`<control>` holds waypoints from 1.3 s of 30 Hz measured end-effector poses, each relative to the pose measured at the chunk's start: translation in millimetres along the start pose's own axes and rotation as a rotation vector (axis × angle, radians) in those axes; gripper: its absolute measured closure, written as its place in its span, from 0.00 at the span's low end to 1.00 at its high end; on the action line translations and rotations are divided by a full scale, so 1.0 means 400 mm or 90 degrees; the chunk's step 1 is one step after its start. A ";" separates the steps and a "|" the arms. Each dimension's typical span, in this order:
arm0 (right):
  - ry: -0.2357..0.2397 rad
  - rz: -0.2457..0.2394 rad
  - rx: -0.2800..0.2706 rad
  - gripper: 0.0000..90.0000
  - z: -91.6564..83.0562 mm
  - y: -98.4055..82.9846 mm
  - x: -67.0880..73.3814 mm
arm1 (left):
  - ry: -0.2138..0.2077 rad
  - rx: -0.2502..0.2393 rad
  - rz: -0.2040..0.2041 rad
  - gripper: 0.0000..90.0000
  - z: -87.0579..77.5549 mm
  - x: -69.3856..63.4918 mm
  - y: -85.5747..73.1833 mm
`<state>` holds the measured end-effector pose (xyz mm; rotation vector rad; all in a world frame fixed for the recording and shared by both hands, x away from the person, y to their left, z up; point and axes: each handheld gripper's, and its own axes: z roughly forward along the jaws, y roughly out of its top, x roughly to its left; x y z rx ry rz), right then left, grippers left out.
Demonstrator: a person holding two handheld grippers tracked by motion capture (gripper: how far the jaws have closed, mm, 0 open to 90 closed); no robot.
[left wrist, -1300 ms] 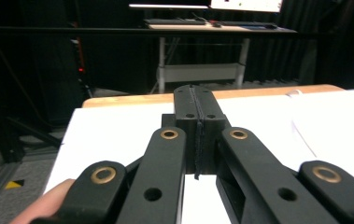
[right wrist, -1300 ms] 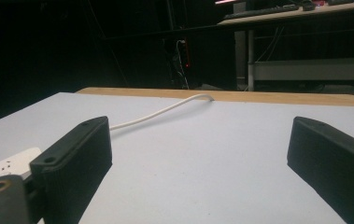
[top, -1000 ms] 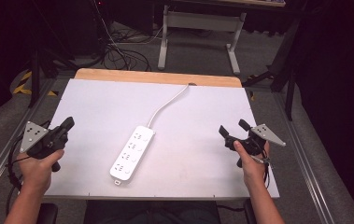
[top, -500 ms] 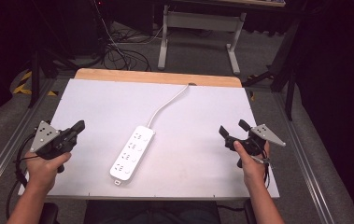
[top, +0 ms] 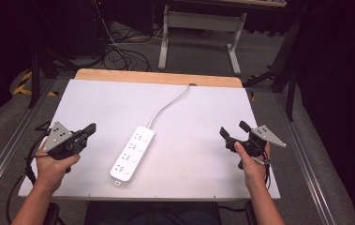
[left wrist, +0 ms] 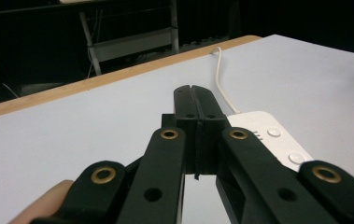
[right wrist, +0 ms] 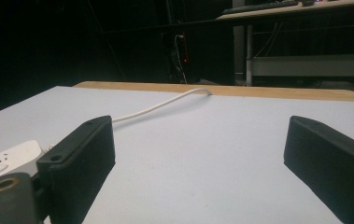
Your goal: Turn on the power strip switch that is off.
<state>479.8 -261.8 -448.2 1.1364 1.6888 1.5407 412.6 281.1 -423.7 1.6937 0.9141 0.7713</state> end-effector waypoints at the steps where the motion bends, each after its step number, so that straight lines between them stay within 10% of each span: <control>1: -0.001 -0.001 0.000 0.11 -0.001 0.000 0.000 | -0.002 0.002 -0.001 1.00 0.001 -0.002 0.001; 39: -0.030 0.004 0.004 0.13 -0.043 -0.011 -0.012 | -0.197 0.183 0.080 1.00 0.131 -0.135 0.009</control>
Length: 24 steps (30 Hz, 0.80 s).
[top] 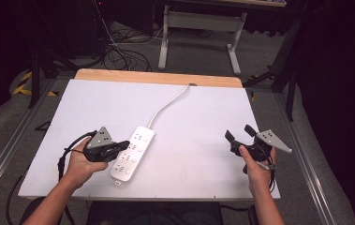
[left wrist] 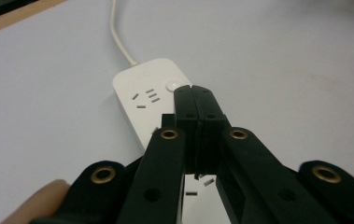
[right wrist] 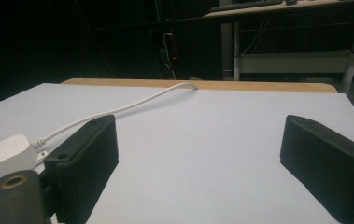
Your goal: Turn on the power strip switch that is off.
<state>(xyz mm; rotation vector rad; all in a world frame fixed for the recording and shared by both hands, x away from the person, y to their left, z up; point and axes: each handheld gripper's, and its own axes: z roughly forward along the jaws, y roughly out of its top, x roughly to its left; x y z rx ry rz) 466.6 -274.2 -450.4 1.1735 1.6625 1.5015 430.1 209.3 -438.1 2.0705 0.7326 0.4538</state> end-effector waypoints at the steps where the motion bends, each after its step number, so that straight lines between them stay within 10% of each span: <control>1: 0.000 0.000 0.001 0.13 0.000 0.000 0.000 | -0.005 0.005 0.001 1.00 0.004 -0.001 -0.001; 24: -0.001 0.002 0.001 0.14 -0.001 -0.001 0.001 | -0.060 0.093 0.018 1.00 0.073 -0.036 -0.027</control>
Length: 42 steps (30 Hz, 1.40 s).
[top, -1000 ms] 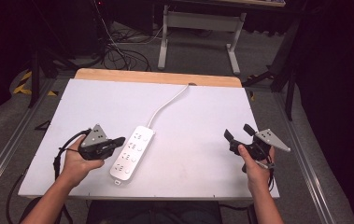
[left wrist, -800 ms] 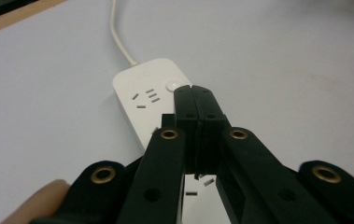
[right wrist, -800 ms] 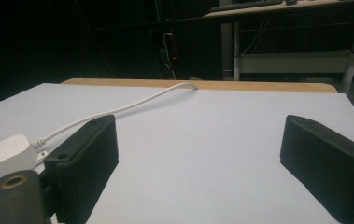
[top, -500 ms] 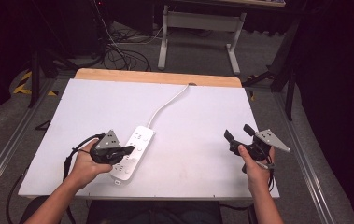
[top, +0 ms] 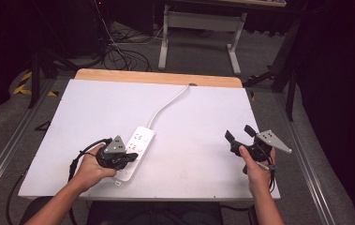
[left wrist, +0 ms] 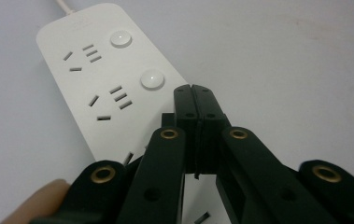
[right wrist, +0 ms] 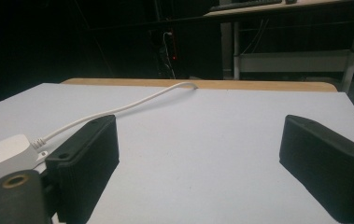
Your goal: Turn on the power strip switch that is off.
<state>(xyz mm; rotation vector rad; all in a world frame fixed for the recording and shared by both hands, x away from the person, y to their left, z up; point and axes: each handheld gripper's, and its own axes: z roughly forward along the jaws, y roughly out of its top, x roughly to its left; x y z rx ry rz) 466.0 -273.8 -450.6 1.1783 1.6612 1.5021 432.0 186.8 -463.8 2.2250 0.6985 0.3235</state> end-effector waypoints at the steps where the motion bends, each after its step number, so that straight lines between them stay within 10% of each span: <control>1: 0.000 0.000 0.000 0.14 0.000 0.000 0.000 | 0.001 0.000 -0.004 1.00 0.002 -0.001 -0.001; 42: -0.006 0.002 -0.003 0.14 -0.008 0.000 -0.001 | -0.001 0.016 -0.020 1.00 0.011 -0.003 -0.001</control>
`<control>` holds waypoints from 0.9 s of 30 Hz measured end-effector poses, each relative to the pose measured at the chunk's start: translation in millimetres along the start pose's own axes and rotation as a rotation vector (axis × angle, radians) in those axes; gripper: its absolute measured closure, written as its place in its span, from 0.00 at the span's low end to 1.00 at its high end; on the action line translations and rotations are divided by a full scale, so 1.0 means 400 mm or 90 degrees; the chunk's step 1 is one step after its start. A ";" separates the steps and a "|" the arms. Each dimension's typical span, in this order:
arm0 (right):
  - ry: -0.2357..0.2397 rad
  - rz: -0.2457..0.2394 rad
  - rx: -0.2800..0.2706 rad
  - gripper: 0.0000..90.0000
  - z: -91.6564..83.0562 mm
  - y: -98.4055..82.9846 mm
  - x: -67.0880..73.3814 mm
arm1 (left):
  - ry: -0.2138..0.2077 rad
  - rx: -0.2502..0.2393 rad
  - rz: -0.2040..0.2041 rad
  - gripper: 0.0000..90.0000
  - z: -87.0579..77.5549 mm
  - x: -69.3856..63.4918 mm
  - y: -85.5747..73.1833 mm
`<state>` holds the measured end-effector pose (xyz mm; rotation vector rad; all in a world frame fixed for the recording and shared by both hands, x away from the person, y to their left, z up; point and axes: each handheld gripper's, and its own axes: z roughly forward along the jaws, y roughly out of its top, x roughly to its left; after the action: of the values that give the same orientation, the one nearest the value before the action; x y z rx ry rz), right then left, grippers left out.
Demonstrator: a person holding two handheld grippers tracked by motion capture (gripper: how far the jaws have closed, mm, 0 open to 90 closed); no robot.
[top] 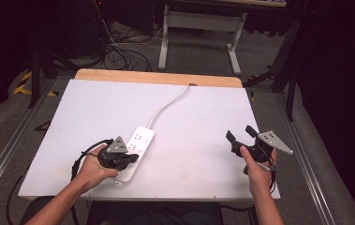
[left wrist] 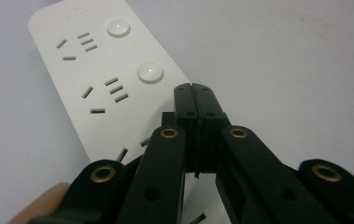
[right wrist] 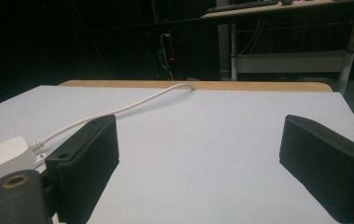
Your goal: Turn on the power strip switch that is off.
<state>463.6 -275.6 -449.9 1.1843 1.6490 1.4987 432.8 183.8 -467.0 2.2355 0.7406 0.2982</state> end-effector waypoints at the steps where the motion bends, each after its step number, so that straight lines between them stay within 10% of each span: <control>1: 0.000 0.000 0.001 0.14 0.000 0.000 0.000 | -0.002 0.001 -0.004 1.00 0.000 -0.001 0.000; 27: 0.002 0.001 0.006 0.14 0.006 -0.001 0.003 | 0.007 0.000 -0.005 1.00 0.000 -0.006 0.001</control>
<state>465.2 -273.4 -450.7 1.1883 1.6595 1.4964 430.9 182.2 -466.7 2.2318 0.7545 0.3082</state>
